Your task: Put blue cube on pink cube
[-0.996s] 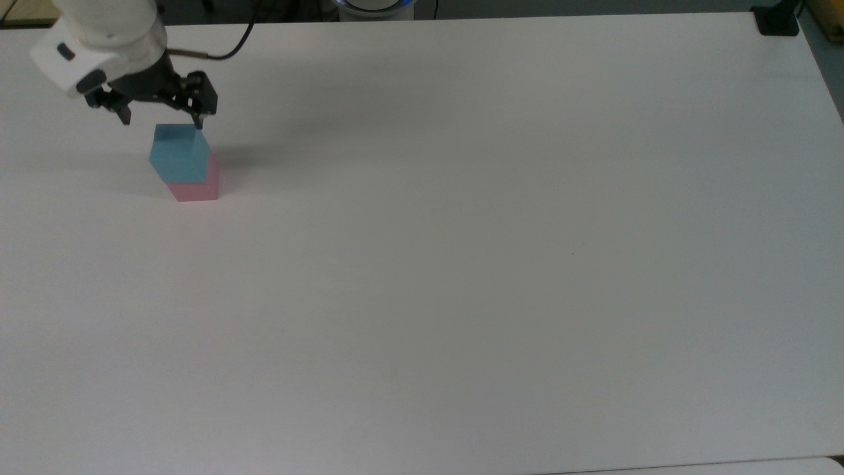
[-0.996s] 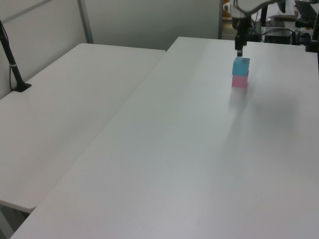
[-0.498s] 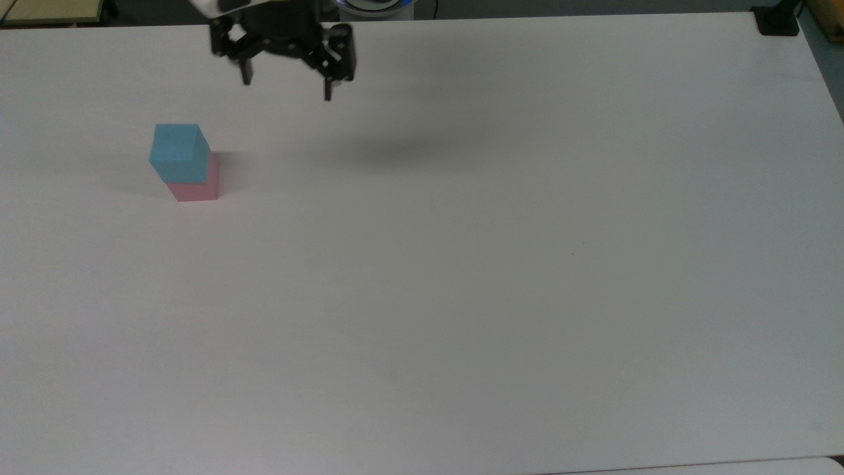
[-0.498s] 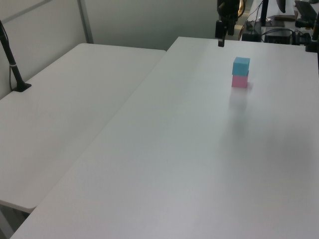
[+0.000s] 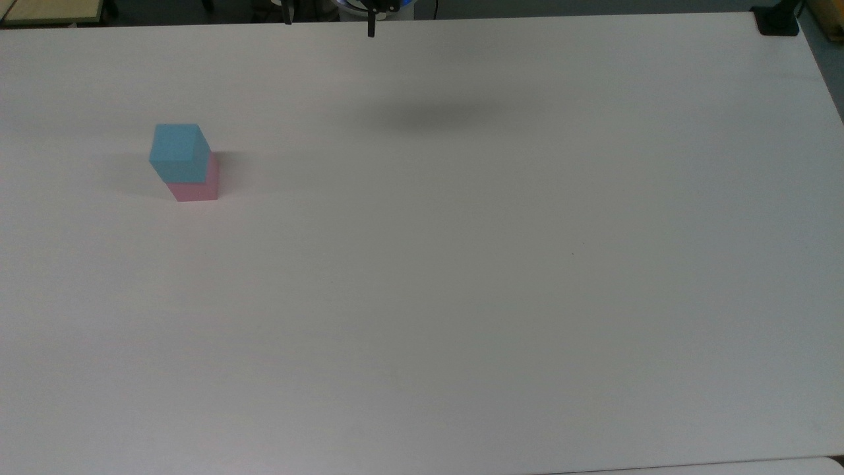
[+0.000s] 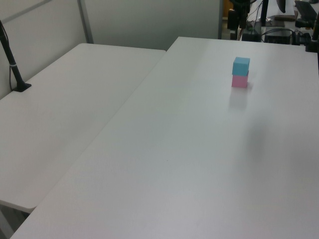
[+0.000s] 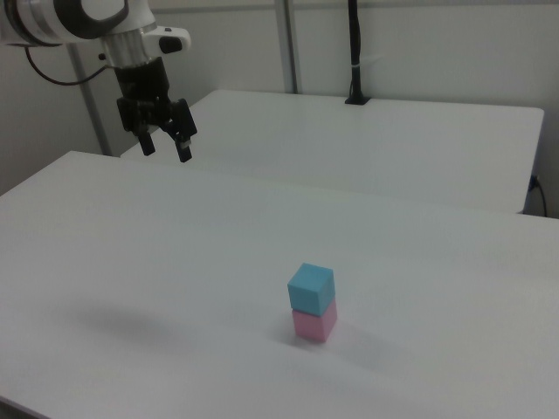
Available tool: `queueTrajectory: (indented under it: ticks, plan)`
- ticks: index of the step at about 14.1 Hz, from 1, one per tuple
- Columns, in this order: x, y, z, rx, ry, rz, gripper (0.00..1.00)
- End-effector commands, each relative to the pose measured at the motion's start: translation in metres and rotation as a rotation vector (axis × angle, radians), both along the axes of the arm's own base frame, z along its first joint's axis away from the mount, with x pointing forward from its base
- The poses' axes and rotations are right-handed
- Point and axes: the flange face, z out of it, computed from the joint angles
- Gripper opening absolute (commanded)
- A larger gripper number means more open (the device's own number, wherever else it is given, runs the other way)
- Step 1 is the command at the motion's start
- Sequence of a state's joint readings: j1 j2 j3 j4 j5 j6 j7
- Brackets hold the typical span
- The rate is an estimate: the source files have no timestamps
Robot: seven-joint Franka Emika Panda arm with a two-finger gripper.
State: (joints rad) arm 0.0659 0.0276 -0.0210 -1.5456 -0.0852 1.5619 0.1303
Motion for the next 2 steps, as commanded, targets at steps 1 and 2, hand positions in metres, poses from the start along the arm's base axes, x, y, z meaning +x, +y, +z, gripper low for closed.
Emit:
queueTrajectory:
  ticks: [1, 2]
  plan:
    - [-0.0085, -0.0086, 0.0037, 0.045, 0.009, -0.027, 1.0]
    - [-0.0083, -0.0147, 0.0051, 0.059, 0.006, -0.036, 1.0]
